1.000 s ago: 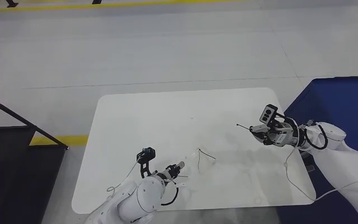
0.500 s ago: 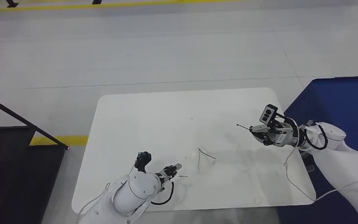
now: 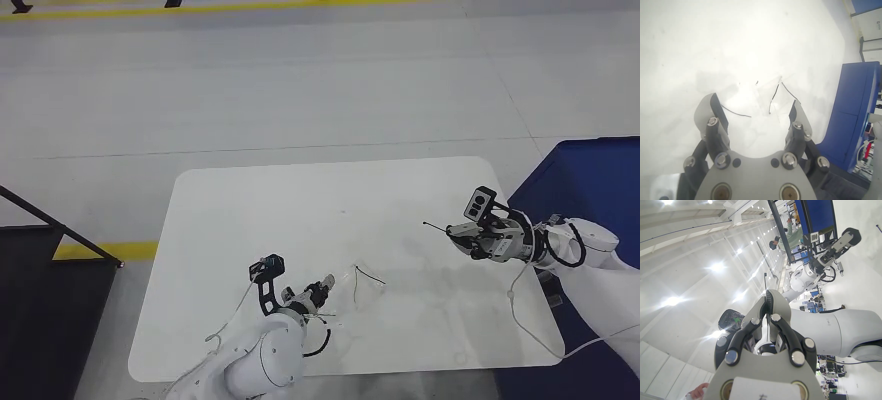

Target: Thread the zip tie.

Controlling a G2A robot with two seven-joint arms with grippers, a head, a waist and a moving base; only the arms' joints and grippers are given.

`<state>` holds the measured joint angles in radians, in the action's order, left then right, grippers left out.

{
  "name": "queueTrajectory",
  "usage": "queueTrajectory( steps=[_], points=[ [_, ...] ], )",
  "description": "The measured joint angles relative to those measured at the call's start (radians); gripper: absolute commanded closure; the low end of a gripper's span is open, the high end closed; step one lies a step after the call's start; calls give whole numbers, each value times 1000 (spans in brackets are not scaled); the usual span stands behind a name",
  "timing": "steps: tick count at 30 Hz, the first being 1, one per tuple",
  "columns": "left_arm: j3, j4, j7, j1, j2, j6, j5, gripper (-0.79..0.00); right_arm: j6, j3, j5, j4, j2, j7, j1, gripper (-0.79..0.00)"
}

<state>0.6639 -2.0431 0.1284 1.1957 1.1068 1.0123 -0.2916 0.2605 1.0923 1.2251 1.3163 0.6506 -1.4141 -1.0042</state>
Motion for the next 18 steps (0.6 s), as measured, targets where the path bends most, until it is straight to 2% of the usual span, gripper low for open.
queueTrajectory(
  steps=[2,8,10,13,15,18],
  points=[
    [-1,-6,-1,3,-1,0,-51,-785,0,0,0,0,0,0,0,0],
    [-3,-6,-4,3,-1,-5,-21,-785,0,0,0,0,0,0,0,0],
    [-14,2,-36,10,-5,-56,-74,-785,0,0,0,0,0,0,0,0],
    [-76,5,-66,20,-26,-185,-311,-785,0,0,0,0,0,0,0,0],
    [-126,0,23,11,-49,-266,-507,-785,0,0,0,0,0,0,0,0],
    [-150,-29,228,-5,-86,-399,-757,-785,0,0,0,0,0,0,0,0]
  ],
)
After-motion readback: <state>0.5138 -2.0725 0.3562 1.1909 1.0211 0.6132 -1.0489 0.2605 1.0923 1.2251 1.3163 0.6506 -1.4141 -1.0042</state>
